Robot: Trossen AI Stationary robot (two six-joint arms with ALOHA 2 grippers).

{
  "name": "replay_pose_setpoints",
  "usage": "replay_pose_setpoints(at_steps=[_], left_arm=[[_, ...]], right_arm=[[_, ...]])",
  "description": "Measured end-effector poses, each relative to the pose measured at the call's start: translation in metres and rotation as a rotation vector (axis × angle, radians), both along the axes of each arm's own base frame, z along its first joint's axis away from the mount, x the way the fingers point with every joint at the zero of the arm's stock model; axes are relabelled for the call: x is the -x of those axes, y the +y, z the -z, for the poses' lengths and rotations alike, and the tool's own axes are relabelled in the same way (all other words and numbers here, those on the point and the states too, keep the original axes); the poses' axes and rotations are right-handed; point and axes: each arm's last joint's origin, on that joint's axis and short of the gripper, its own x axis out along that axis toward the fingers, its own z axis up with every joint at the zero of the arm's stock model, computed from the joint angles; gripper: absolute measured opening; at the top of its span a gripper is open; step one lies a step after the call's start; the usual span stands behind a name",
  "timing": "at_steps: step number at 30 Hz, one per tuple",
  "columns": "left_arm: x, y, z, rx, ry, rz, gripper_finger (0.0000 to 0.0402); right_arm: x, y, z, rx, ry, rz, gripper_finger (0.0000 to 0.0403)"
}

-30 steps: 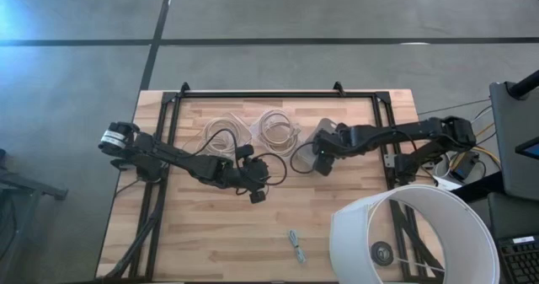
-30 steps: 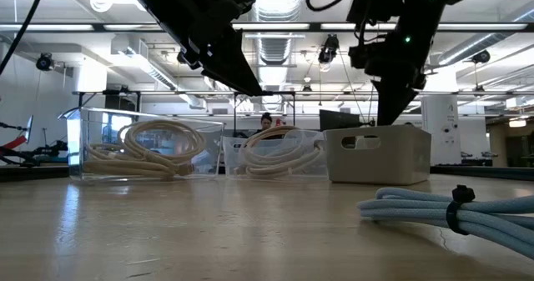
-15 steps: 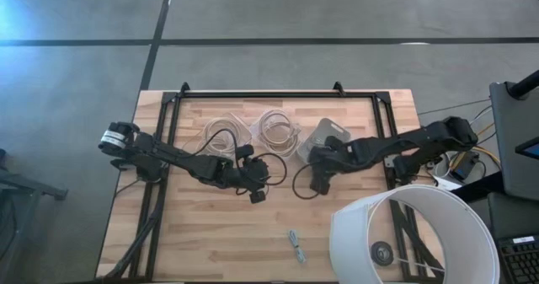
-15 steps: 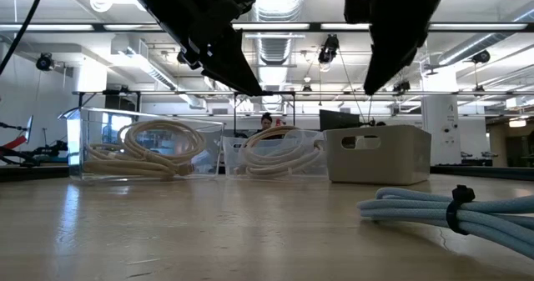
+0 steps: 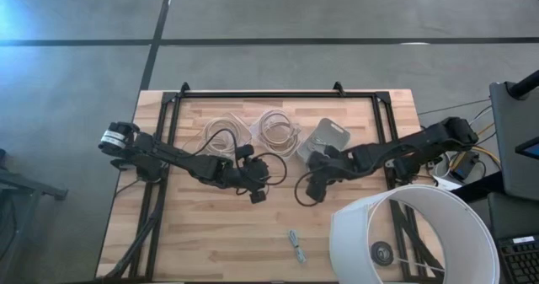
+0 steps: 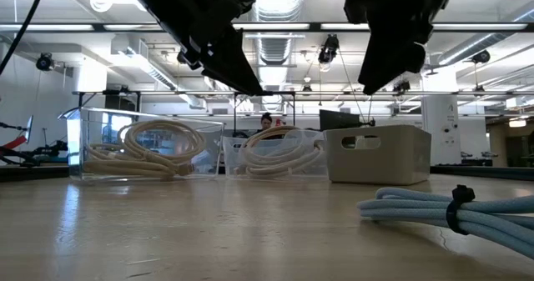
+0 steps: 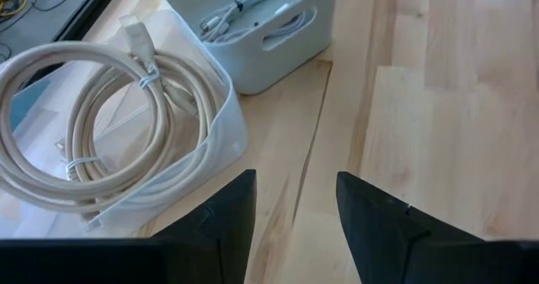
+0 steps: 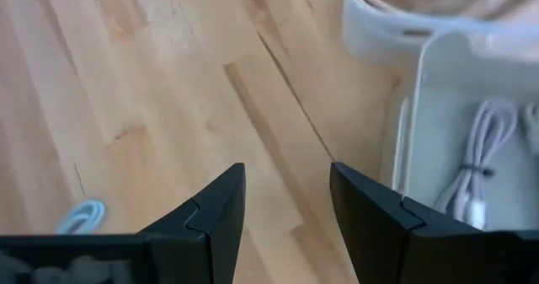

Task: Pick & Place USB Port
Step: Put the blue charger cable into the white bin

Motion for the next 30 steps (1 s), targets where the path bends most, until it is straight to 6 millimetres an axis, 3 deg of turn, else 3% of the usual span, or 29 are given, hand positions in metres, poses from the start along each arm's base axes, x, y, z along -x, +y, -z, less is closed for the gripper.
replay_pose_setpoints(at_steps=[5,15,19,26,30], left_arm=[[-0.002,0.001,-0.001,-0.035,-0.003,0.024,0.0170],[-0.002,0.003,-0.002,-0.093,0.005,0.040,0.0170],[-0.003,0.002,-0.002,-0.103,0.027,0.117,0.0170],[-0.005,-0.007,-0.002,0.040,0.017,0.351,0.0170],[-0.008,-0.009,0.005,0.072,-0.029,0.393,0.0170]], right_arm=[[0.002,0.004,0.009,-0.065,0.022,0.072,0.0169],[-0.004,0.019,0.030,-0.141,0.119,-0.018,0.0154],[-0.005,0.020,0.031,-0.139,0.126,-0.028,0.0149],[-0.004,0.019,0.030,-0.120,0.122,-0.067,0.0152],[-0.004,0.019,0.030,-0.119,0.121,-0.067,0.0155]])
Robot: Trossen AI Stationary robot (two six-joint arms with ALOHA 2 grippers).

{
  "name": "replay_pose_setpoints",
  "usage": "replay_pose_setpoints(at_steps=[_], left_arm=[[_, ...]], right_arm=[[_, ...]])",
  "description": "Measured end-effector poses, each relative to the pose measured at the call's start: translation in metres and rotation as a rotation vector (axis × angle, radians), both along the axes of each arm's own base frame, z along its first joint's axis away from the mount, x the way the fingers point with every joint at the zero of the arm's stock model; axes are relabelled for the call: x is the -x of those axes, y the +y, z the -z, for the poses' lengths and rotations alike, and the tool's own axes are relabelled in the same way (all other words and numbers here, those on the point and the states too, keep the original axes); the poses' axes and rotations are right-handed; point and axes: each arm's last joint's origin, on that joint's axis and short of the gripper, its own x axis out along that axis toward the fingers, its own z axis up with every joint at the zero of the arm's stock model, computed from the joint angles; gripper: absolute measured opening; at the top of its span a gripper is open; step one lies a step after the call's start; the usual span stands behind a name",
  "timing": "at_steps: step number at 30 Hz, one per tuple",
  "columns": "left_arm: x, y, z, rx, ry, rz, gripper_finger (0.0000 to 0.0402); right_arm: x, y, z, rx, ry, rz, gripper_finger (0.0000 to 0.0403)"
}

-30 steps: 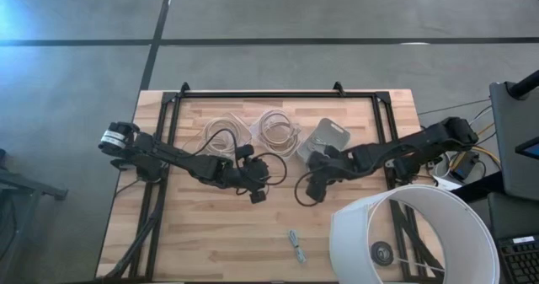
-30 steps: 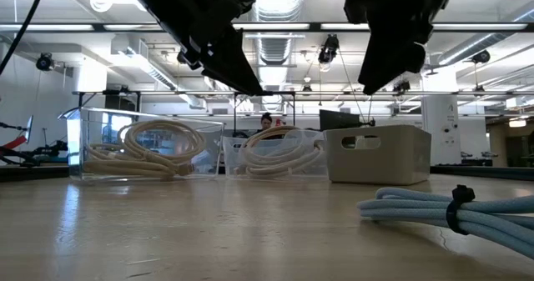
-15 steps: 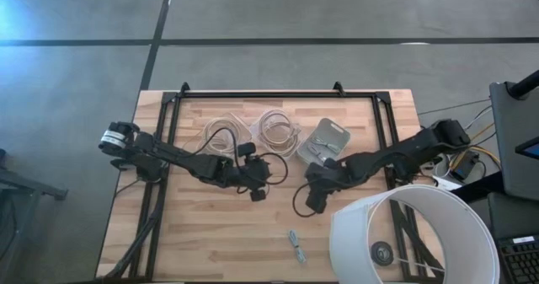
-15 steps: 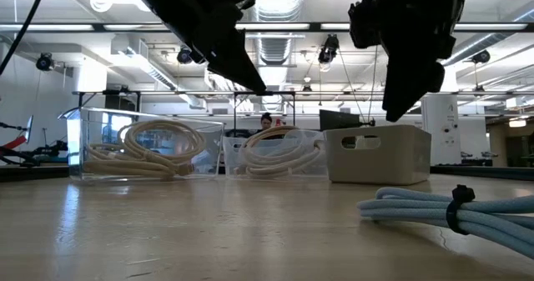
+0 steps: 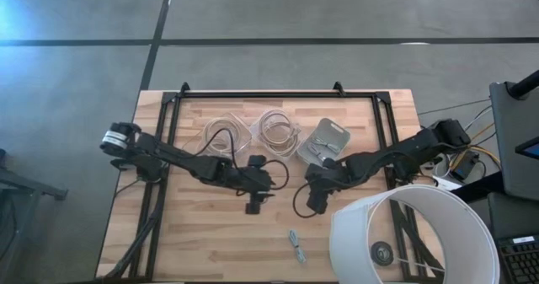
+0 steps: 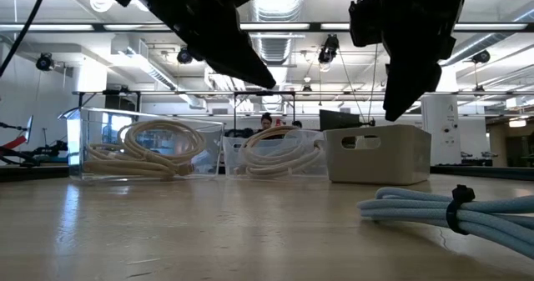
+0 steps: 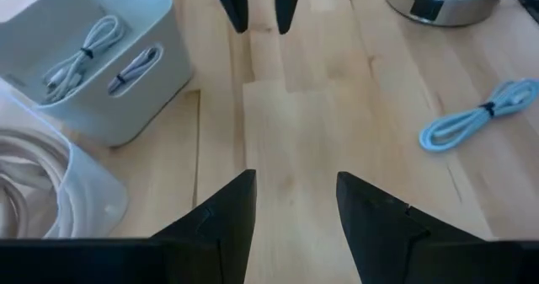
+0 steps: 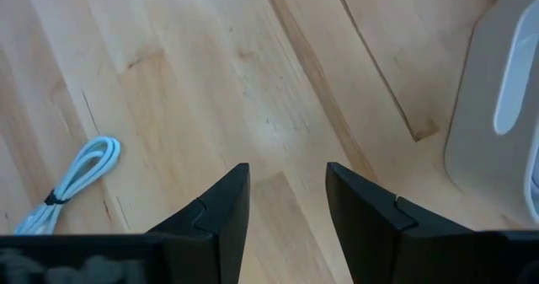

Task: Pick & Place USB Port
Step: Put the blue charger cable into the white bin

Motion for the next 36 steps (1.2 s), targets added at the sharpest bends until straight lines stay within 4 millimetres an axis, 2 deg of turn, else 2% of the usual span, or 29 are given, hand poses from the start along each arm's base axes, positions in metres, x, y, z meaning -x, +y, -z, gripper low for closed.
replay_pose_setpoints(at_steps=[6,15,18,24,28,36], left_arm=[[-0.003,0.001,0.009,-0.017,0.021,-0.016,0.0170],[-0.002,0.003,0.004,-0.100,-0.001,-0.048,0.0170],[-0.001,0.004,0.003,-0.114,-0.003,-0.053,0.0170],[0.001,0.004,0.005,-0.123,0.031,-0.052,0.0170],[0.003,0.004,0.007,-0.129,0.053,-0.051,0.0170],[0.003,0.005,0.007,-0.133,0.060,-0.052,0.0170]], right_arm=[[-0.001,0.000,-0.001,-0.005,-0.013,0.003,0.0151],[-0.013,0.005,-0.003,-0.107,-0.114,0.007,0.0140],[-0.017,0.013,0.003,-0.157,-0.105,-0.020,0.0139],[-0.021,0.032,0.030,-0.288,0.026,-0.016,0.0147],[-0.029,0.043,0.046,-0.366,0.046,-0.063,0.0153],[-0.042,0.049,0.050,-0.435,-0.043,-0.111,0.0156]])
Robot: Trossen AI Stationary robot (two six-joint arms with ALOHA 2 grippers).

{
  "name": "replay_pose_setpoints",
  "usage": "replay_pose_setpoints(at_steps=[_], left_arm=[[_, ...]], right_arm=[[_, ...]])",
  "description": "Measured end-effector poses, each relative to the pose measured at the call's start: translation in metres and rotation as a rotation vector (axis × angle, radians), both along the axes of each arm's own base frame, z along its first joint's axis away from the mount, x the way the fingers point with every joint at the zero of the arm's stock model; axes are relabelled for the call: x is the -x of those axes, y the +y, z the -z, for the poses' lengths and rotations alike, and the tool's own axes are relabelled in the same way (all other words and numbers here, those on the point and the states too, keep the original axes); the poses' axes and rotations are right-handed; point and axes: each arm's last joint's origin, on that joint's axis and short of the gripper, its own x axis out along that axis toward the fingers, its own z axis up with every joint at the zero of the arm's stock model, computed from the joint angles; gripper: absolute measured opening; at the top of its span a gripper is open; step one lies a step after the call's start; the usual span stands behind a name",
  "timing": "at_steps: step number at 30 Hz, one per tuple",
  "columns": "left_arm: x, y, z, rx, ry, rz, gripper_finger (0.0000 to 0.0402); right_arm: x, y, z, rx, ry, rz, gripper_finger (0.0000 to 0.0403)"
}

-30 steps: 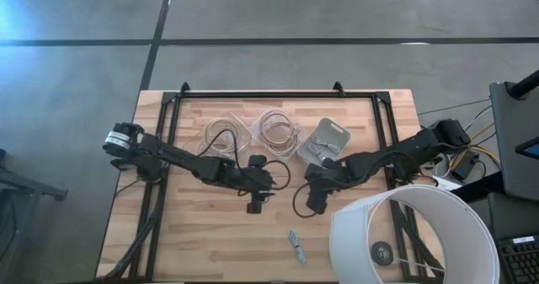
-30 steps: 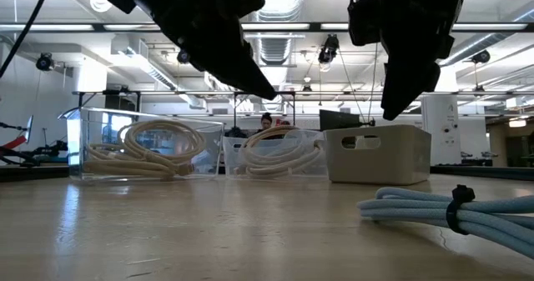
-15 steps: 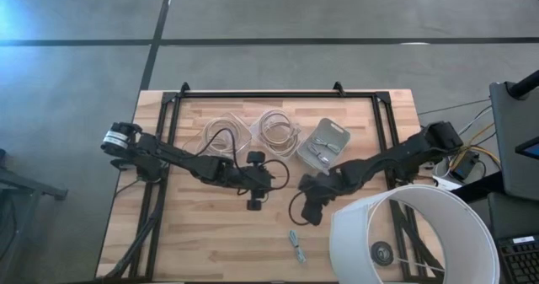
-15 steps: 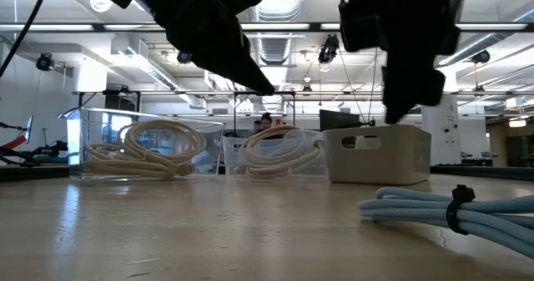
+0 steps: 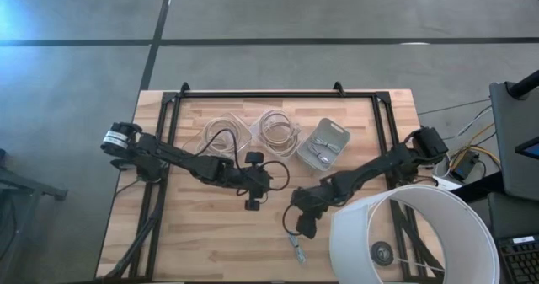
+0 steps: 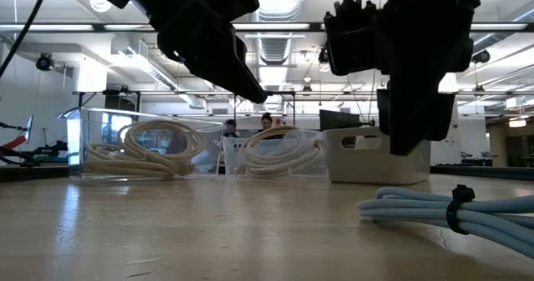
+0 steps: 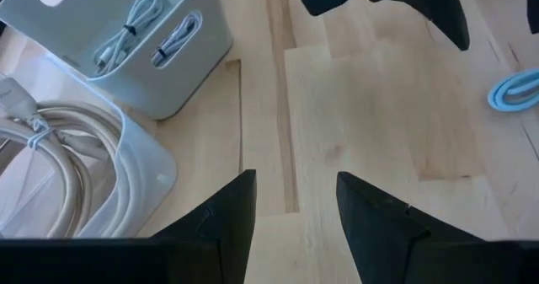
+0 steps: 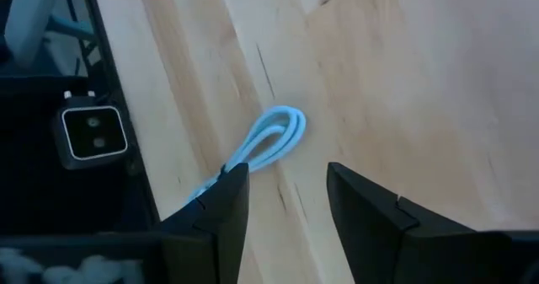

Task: Pick & Place USB Port
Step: Put the blue charger cable into the white bin

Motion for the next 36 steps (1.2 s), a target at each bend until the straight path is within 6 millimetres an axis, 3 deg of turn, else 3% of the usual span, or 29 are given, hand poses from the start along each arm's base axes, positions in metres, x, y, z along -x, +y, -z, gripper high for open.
replay_pose_setpoints(at_steps=[11,17,36], left_arm=[[0.000,0.000,0.000,-0.003,-0.002,-0.004,0.0170],[-0.001,0.000,-0.001,-0.006,-0.011,-0.001,0.0170],[-0.004,0.000,-0.006,-0.168,-0.045,0.133,0.0170]], right_arm=[[-0.003,0.004,0.002,-0.032,-0.011,0.026,0.0157],[-0.007,0.019,0.012,-0.076,-0.025,0.034,0.0153],[-0.005,0.038,0.027,0.009,-0.060,0.077,0.0141]])
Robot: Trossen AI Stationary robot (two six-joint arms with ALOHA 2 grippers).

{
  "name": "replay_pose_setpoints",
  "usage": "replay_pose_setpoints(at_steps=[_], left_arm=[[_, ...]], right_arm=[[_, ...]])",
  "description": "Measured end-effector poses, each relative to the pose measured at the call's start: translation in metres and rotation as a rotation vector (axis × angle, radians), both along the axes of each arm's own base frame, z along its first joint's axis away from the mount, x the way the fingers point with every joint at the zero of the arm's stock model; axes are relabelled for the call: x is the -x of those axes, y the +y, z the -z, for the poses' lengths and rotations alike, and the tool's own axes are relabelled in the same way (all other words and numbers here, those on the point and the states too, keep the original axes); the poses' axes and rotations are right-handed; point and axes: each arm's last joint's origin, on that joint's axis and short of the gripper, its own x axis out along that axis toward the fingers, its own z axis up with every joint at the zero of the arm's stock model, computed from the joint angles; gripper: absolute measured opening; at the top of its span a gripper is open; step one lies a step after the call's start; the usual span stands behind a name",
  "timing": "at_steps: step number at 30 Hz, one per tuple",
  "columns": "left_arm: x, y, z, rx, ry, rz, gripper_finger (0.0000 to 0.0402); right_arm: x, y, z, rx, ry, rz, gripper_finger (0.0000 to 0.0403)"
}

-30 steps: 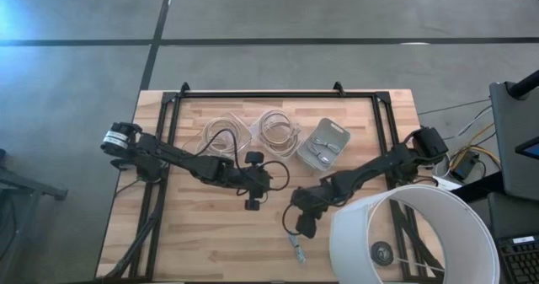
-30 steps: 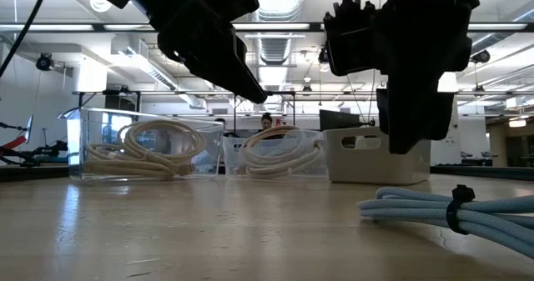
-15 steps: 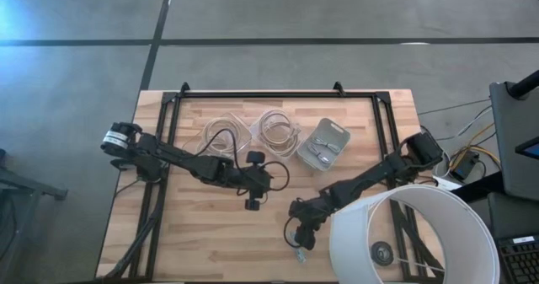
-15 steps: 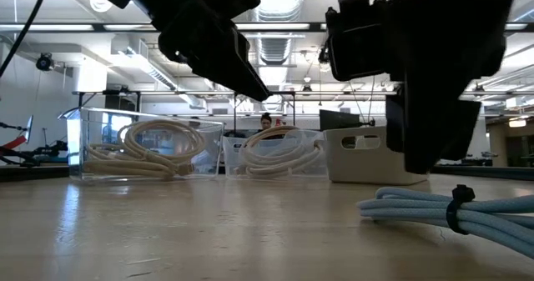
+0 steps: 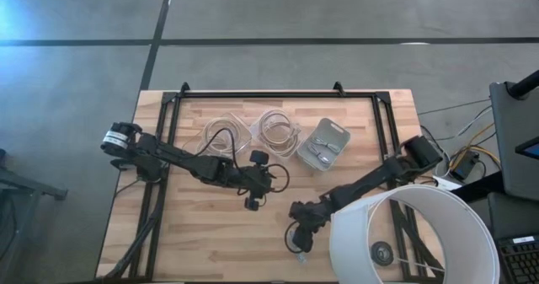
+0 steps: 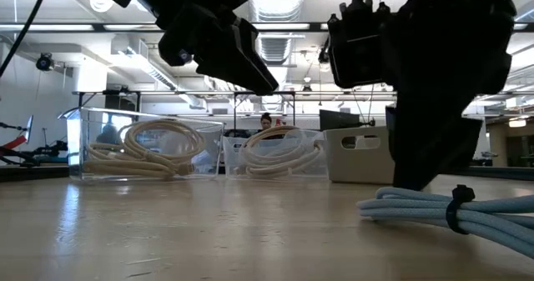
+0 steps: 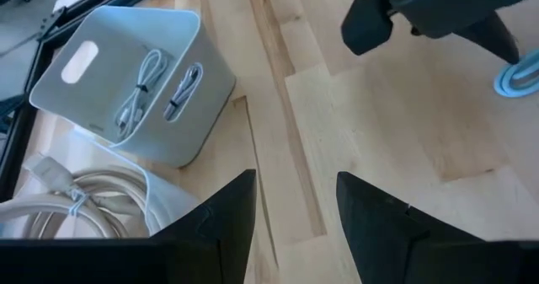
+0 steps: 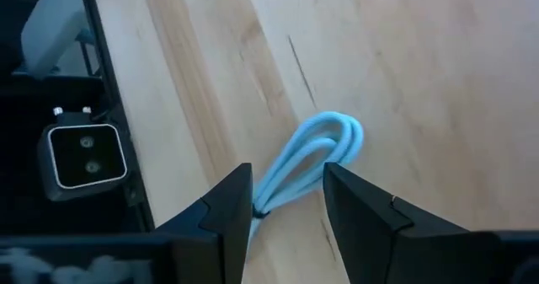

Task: Pick & Place USB Port
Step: Put the blue charger cable into the white bin

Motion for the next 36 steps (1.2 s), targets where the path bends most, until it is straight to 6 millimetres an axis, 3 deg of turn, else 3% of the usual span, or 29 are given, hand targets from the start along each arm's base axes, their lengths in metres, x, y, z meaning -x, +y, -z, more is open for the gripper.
replay_pose_setpoints(at_steps=[17,27,36], left_arm=[[-0.001,0.001,-0.001,-0.002,-0.012,-0.001,0.0170],[-0.001,0.001,-0.002,0.000,-0.016,-0.001,0.0170],[-0.001,0.001,-0.002,0.000,-0.015,-0.002,0.0170]], right_arm=[[0.002,0.001,0.007,0.146,-0.039,-0.057,0.0146],[0.001,0.005,0.005,0.140,-0.052,-0.064,0.0144],[-0.001,0.013,0.015,0.153,-0.081,-0.081,0.0139]])
